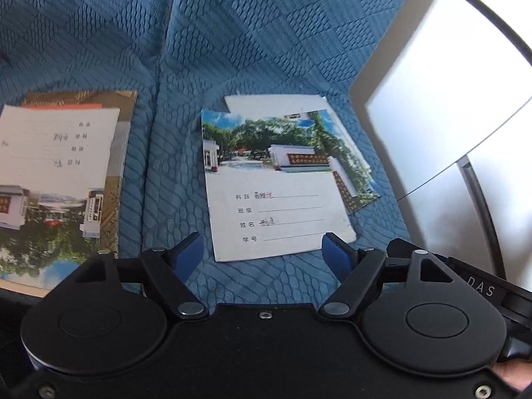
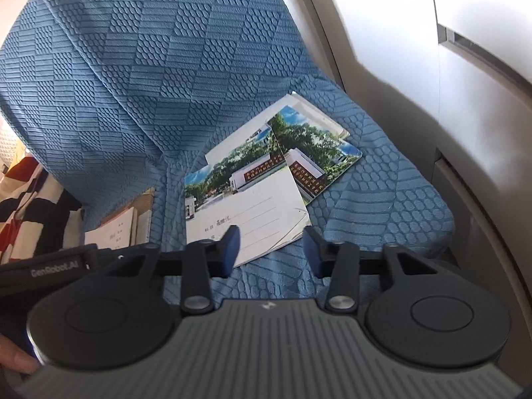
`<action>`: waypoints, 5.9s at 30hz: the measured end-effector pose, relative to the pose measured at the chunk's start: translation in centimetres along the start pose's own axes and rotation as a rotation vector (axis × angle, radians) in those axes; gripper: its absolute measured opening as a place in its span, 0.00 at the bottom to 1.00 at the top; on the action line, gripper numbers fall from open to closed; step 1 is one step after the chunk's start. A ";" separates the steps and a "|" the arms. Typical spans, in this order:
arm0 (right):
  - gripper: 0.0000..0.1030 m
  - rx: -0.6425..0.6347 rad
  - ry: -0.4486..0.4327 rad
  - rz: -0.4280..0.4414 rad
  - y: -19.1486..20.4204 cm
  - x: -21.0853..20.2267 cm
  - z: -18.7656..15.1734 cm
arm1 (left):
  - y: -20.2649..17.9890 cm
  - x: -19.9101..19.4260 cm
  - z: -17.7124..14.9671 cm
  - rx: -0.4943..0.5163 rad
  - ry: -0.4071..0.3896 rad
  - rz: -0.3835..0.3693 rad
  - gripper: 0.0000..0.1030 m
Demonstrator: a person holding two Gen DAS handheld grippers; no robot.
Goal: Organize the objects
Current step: 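Move both open grippers over the pile of white photo forms, then close both grippers on the edge of a white photo form, then lift the white photo form off the pile with both grippers, then carry the held form over the book stack with both grippers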
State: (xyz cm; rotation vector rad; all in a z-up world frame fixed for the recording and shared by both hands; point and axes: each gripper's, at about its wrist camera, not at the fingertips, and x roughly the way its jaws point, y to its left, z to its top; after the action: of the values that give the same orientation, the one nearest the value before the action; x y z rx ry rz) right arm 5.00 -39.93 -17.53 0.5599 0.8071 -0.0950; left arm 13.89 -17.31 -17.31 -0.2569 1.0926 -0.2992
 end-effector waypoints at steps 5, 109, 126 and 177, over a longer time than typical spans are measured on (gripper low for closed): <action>0.31 -0.001 0.068 -0.001 -0.2 3.4 0.3 | 1.5 3.1 0.7 -0.040 0.054 -0.003 0.60; 0.05 0.614 -0.081 0.184 2.4 -0.2 -0.1 | 6.9 -3.6 1.4 -0.407 0.042 -0.514 0.05; 0.05 0.471 -0.111 0.299 13.1 -3.4 1.7 | 13.7 -14.9 4.2 -0.428 -0.132 -0.553 0.07; 0.09 0.152 0.092 0.169 23.3 7.2 -7.7 | 28.0 -12.7 -2.0 -0.542 -0.272 -0.150 0.06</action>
State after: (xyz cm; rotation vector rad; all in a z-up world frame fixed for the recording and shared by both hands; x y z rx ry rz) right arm 11.62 -15.23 -16.70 0.7787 0.8431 0.0246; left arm 9.82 13.24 -17.41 -0.8417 0.8678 -0.0901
